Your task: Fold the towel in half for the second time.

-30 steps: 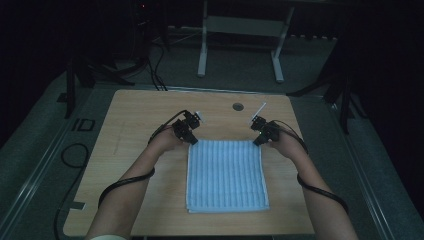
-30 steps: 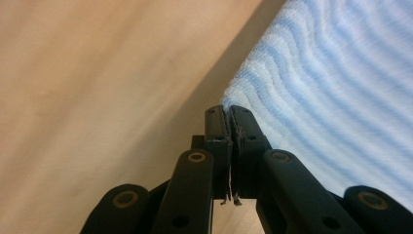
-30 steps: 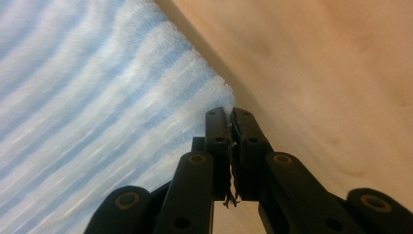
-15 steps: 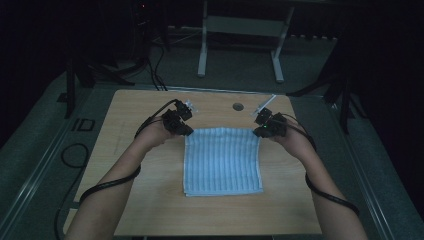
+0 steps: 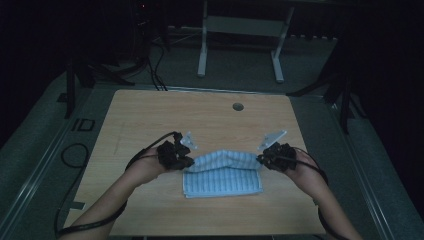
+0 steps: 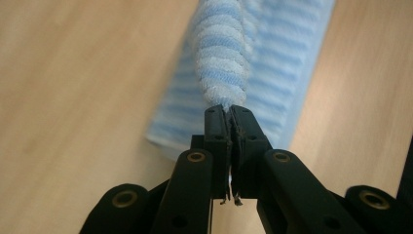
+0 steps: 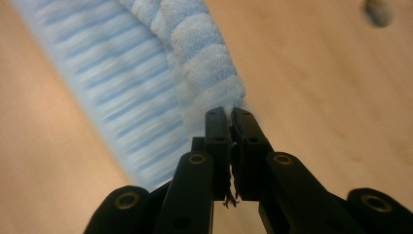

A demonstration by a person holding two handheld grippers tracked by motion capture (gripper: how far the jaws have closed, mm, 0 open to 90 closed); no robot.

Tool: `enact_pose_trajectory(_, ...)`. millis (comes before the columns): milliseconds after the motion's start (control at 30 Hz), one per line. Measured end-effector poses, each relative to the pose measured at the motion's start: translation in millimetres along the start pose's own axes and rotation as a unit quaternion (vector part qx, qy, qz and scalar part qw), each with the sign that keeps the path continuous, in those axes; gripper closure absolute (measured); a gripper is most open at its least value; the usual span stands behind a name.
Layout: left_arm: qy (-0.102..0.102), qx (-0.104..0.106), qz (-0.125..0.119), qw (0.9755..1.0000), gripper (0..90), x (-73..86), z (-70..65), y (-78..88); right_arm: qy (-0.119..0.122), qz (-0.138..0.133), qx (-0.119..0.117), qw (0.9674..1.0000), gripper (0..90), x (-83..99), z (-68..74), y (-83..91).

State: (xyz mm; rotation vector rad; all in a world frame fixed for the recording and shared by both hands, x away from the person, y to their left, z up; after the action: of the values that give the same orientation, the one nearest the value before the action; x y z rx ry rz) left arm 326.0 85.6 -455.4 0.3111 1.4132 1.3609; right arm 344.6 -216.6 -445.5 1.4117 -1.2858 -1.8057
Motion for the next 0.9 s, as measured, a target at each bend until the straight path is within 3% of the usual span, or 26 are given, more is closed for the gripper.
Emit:
enact_pose_trajectory(67,-0.012,-0.006,0.008,0.9999,86.4,8.2,-8.7,-3.6,0.000,0.007,-0.004,1.0000,86.2,8.8,9.9,-5.5)
enact_pose_trajectory(233,-0.015,0.025,0.024,0.9993,84.1,25.7,-28.1,-13.2,-0.011,0.010,-0.023,0.9996,84.3,31.5,25.8,-18.7)
enact_pose_trajectory(300,-0.019,0.035,0.025,0.9989,72.3,28.8,-32.5,-11.5,-0.017,0.021,-0.032,0.9991,76.1,39.4,29.0,-20.6)
enact_pose_trajectory(367,-0.017,0.031,0.017,0.9992,70.1,28.1,-31.1,-7.3,-0.022,0.021,-0.031,0.9991,68.2,42.7,29.4,-16.6)
enact_pose_trajectory(467,-0.003,0.022,0.011,0.9997,68.2,24.8,-26.2,-6.3,-0.024,0.003,-0.022,0.9995,68.2,40.4,27.6,-8.3)
enact_pose_trajectory(567,0.008,0.018,0.013,0.9997,68.2,18.0,-21.4,-19.5,-0.032,-0.016,-0.022,0.9991,72.5,28.3,21.6,-7.4)
enact_pose_trajectory(667,0.012,0.015,0.027,0.9994,68.1,13.2,-20.3,-42.4,-0.018,-0.003,-0.022,0.9996,73.4,19.0,17.8,-28.4)
enact_pose_trajectory(900,0.024,0.018,0.052,0.9982,63.5,16.1,-11.4,-80.1,-0.053,0.034,-0.050,0.9968,68.8,22.9,-7.5,-80.5)
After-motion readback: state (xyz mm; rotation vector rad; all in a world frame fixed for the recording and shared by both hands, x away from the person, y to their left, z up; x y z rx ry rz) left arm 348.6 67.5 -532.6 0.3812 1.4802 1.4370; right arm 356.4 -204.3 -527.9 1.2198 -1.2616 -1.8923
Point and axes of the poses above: each handheld gripper's, and its own axes: y roughly backward along the jaws, x roughly out of its underside, z roughly to its left, the point moved 2 cm from there along -y, roughly forward along the jaws, and after that the axes turned 15 degrees about -x, right-handed, at the moved point
